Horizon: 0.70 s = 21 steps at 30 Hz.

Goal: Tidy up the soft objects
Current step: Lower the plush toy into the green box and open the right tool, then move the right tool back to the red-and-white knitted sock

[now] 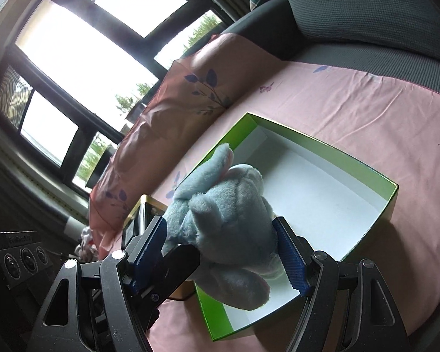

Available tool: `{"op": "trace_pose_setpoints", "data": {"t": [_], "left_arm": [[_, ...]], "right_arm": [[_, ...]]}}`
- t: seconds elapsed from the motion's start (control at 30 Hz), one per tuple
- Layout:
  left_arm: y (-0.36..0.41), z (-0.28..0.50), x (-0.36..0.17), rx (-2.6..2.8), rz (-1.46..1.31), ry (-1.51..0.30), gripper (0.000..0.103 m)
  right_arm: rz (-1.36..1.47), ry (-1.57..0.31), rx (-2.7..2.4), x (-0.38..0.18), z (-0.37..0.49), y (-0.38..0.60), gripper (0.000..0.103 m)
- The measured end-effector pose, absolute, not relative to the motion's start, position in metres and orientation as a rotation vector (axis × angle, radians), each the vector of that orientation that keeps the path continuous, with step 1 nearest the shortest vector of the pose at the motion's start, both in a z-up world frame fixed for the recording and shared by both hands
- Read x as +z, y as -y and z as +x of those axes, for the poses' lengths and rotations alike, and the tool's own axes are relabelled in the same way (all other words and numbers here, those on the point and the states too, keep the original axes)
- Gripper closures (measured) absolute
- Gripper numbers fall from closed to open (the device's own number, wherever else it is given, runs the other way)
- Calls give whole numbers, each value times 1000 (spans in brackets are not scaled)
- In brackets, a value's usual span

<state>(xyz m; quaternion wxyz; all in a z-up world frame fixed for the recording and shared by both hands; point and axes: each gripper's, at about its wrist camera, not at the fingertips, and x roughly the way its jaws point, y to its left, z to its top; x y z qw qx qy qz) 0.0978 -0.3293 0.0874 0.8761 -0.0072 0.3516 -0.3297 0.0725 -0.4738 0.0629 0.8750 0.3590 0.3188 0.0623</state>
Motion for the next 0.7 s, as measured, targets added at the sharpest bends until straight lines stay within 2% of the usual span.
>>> {"op": "trace_pose_setpoints", "data": {"t": [0.33, 0.57, 0.63, 0.7], "left_arm": [[339, 96, 85, -678, 1, -761, 49], [317, 83, 105, -531, 27, -711, 21], [307, 79, 111, -447, 49, -699, 16], [296, 74, 115, -371, 72, -682, 13]], "right_arm": [[746, -655, 30, 61, 69, 481, 27], [721, -606, -63, 70, 56, 486, 25], [705, -580, -105, 76, 52, 485, 19], [692, -545, -115, 83, 48, 482, 18]]}}
